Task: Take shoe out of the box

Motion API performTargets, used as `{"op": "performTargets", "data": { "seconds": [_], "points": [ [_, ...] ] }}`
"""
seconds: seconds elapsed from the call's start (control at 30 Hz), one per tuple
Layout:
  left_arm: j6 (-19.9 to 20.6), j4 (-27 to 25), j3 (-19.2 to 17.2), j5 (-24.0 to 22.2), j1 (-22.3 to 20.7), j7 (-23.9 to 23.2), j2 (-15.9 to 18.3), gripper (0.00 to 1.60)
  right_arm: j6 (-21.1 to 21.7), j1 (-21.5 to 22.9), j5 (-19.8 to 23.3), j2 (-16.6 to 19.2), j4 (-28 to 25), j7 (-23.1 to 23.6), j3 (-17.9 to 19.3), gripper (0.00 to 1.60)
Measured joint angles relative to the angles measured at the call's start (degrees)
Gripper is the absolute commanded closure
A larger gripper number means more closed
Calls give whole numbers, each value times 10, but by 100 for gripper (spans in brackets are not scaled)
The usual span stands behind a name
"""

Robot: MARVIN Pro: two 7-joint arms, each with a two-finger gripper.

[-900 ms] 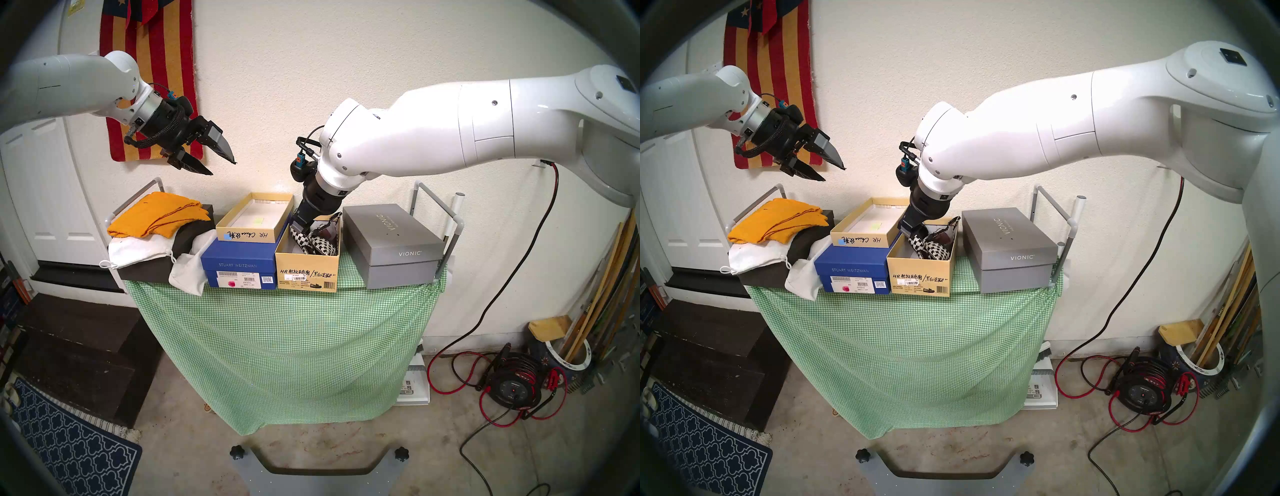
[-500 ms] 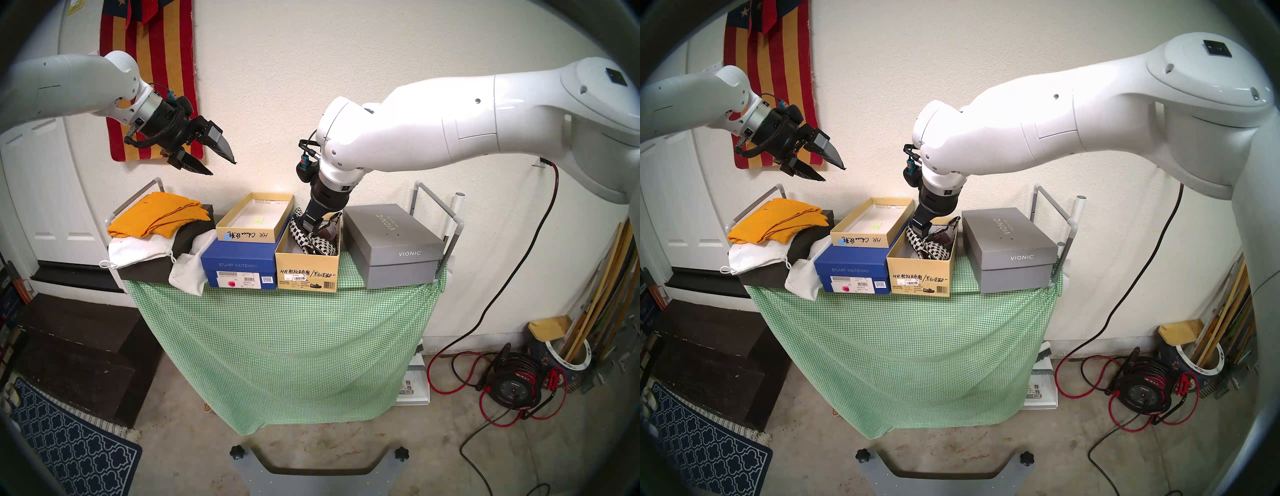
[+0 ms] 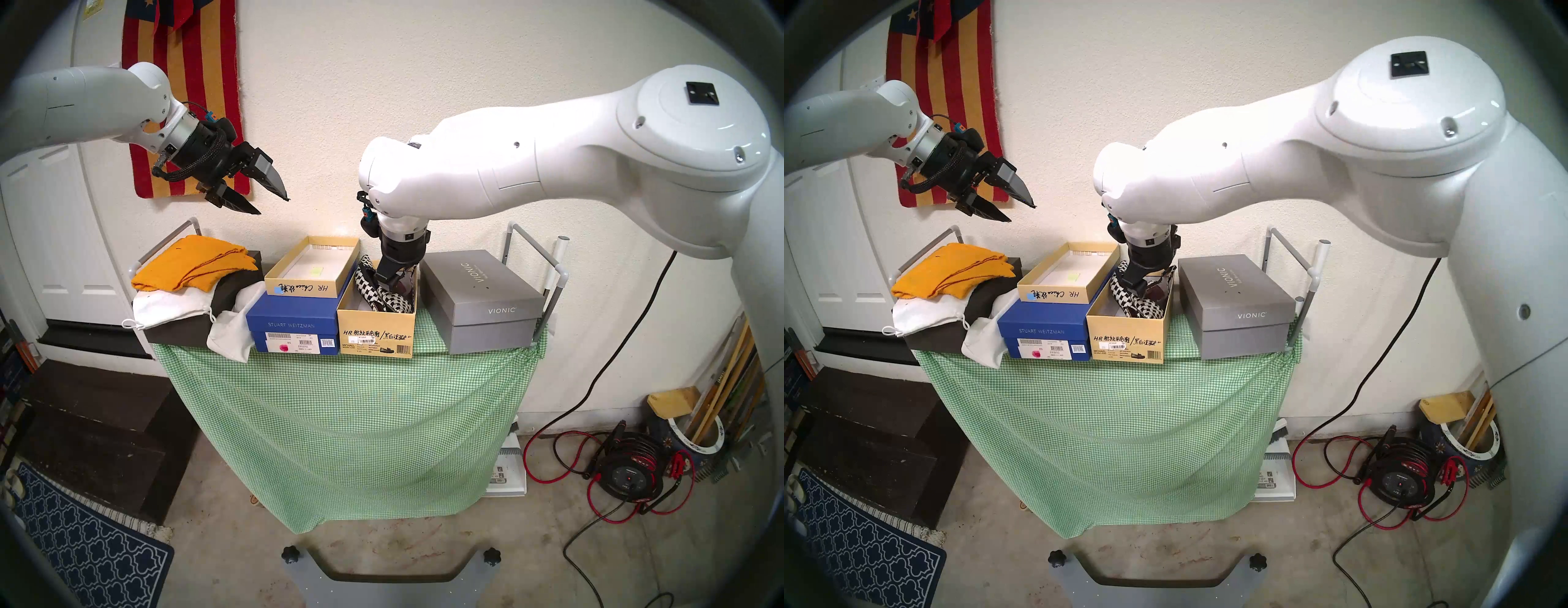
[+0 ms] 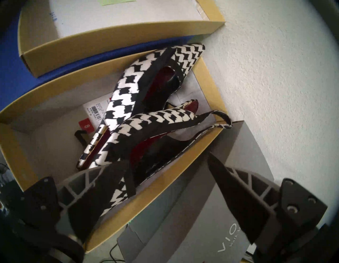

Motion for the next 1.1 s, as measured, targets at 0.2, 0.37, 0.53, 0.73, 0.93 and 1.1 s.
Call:
{"op": "performTargets", "data": {
  "seconds": [0.2, 0.37, 0.53, 0.73, 0.93, 1.1],
  "points": [
    [0, 0, 0, 0, 0, 0, 0, 0, 3, 16, 11, -36, 55, 11, -20, 0],
    [0, 0, 0, 0, 0, 0, 0, 0, 3, 24, 38, -63, 99, 22, -29, 0],
    [0, 0, 0, 0, 0, 0, 0, 0, 3, 23, 102, -86, 136, 3, -34, 0],
    [0, 0, 0, 0, 0, 0, 0, 0, 3, 15, 156, -113, 166, -62, -22, 0],
    [0, 0, 0, 0, 0, 0, 0, 0, 3, 4, 202, -138, 187, -114, -11, 0],
    [0, 0, 0, 0, 0, 0, 0, 0, 3, -10, 236, -163, 202, -163, -17, 0]
  ]
}}
